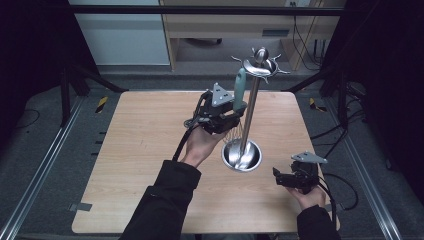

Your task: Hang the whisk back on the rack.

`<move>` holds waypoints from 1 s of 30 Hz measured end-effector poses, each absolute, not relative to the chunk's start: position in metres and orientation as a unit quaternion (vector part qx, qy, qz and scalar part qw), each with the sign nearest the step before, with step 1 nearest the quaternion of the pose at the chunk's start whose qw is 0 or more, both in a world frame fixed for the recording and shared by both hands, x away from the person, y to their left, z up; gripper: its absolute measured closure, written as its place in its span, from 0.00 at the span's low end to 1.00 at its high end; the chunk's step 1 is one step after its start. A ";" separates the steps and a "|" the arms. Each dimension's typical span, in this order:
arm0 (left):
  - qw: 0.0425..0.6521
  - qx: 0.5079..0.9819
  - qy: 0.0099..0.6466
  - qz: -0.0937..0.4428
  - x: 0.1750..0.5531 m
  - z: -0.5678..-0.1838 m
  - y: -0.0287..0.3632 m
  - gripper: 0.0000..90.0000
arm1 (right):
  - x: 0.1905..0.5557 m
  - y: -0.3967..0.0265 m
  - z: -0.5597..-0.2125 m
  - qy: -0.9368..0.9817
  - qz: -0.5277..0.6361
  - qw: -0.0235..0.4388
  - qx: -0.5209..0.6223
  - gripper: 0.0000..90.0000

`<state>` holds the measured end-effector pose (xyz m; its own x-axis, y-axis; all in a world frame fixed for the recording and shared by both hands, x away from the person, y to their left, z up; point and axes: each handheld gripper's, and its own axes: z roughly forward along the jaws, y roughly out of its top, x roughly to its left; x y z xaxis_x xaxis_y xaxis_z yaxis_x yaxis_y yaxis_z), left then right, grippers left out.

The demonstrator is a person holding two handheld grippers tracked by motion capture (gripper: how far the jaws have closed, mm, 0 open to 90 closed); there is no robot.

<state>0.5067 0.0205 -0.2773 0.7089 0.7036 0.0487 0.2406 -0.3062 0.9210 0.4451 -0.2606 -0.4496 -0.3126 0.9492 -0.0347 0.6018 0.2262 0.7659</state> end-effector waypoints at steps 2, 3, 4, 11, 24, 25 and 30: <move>0.504 0.775 0.305 0.229 0.507 -0.278 0.023 0.69 | 0.445 -0.261 -0.449 0.738 0.333 0.261 0.525 0.12; 0.505 0.774 0.307 0.228 0.506 -0.279 0.023 0.68 | 0.445 -0.261 -0.449 0.738 0.334 0.261 0.526 0.12; 0.504 0.775 0.307 0.227 0.506 -0.280 0.024 0.67 | 0.445 -0.261 -0.449 0.738 0.333 0.261 0.526 0.12; 0.509 0.774 0.303 0.225 0.500 -0.287 0.037 0.59 | 0.445 -0.261 -0.450 0.739 0.332 0.262 0.524 0.12; 0.500 0.784 0.295 0.219 0.477 -0.314 0.070 0.48 | 0.445 -0.261 -0.451 0.739 0.330 0.264 0.525 0.12; 0.499 0.785 0.295 0.219 0.476 -0.317 0.072 0.47 | 0.445 -0.261 -0.451 0.739 0.329 0.264 0.526 0.12; 0.494 0.787 0.302 0.211 0.467 -0.339 0.090 0.45 | 0.446 -0.261 -0.452 0.739 0.328 0.261 0.528 0.12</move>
